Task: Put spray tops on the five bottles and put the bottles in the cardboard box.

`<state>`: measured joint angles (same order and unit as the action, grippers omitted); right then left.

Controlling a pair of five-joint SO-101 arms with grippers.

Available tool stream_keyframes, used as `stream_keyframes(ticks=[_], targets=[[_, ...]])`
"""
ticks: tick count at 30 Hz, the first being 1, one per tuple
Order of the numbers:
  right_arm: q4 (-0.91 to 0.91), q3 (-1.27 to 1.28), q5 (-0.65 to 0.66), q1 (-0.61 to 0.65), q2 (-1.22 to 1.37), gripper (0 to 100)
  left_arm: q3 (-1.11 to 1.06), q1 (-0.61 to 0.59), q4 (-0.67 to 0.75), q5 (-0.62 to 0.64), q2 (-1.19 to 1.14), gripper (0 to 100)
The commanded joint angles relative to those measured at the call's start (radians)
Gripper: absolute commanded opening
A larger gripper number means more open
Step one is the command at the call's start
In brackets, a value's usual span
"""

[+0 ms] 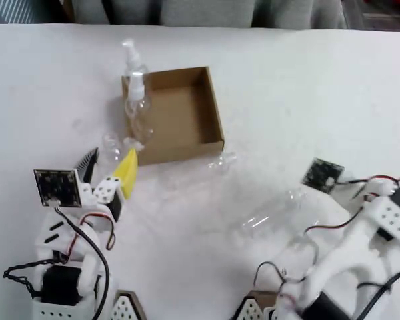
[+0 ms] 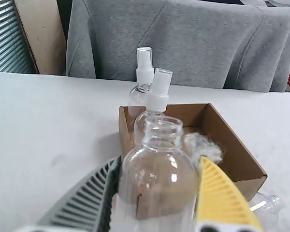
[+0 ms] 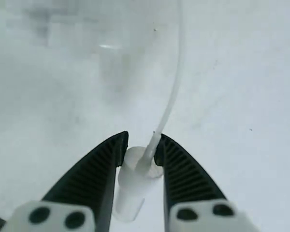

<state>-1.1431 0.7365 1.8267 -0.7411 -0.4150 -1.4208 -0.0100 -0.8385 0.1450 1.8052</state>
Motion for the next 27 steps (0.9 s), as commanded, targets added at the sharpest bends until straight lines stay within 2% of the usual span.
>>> stream_keyframes(ticks=[1, 5, 7, 10, 13, 18, 19, 23, 27], targets=[[0.171, -0.049, 0.098, -0.07, 0.133, 6.9, 0.055, -0.004, -0.006, 0.012, 0.015, 2], [0.355, -0.049, 0.083, -0.093, 0.263, 23.1, 0.055, -0.004, -0.014, 0.012, 0.015, 2], [0.42, -0.051, -0.008, -0.093, 0.286, 24.7, 0.055, -0.004, -0.026, 0.012, 0.016, 2], [0.447, -0.058, -0.149, -0.091, 0.262, 22.9, 0.055, -0.004, -0.026, 0.012, 0.016, 2], [0.366, -0.107, -0.325, -0.102, 0.2, 20.0, 0.055, -0.004, -0.026, 0.012, 0.016, 2], [0.131, -0.203, -0.638, -0.177, 0.101, 3.3, 0.055, -0.004, -0.026, 0.012, 0.016, 2], [0.105, -0.207, -0.674, -0.2, 0.087, 0.5, 0.055, -0.004, -0.026, 0.012, 0.016, 2], [0.087, -0.172, -0.726, -0.3, 0.067, 2.8, 0.055, -0.004, -0.026, 0.012, 0.016, 2], [0.12, -0.1, -0.853, -0.395, 0.062, 2.3, 0.055, -0.004, -0.026, 0.012, 0.016, 2]])
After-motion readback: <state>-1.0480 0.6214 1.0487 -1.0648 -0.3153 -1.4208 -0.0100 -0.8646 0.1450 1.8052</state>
